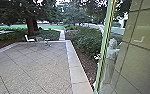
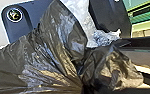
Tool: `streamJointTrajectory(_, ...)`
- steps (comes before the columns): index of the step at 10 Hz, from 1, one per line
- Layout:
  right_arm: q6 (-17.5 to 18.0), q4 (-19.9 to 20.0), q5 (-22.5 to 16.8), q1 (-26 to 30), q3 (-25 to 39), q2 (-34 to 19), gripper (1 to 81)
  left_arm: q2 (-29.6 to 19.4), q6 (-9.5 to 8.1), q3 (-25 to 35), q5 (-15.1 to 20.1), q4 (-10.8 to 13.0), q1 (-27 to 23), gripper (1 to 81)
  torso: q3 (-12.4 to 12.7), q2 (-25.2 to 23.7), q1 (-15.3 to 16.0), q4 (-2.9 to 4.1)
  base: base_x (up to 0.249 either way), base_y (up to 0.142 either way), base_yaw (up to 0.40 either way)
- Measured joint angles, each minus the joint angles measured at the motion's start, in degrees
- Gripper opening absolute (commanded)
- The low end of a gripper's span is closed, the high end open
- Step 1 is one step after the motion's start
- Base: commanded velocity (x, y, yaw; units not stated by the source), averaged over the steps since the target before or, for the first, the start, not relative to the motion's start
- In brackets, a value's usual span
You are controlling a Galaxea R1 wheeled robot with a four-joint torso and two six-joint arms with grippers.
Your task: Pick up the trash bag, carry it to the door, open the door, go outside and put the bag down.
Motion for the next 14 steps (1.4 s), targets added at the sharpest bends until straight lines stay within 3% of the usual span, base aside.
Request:
streamJointTrajectory(11, 0.00, -0.01, 0.02, 0.00, 0.00, 0.02, 81.1, 0.00, -0.02, 0.00, 0.11, -0.02, 0.00, 1.0, 0.00, 0.02, 0.00, 0.00, 0.111, 0.000, 0.000)
streamJointTrajectory(14, 0.00, -0.01, 0.00, -0.02, 0.00, -0.11, 81.1, 0.02, -0.02, -0.02, 0.11, 0.00, 0.02, 1.0, 0.00, 0.00, 0.00, 0.00, 0.114, 0.069, 0.000)
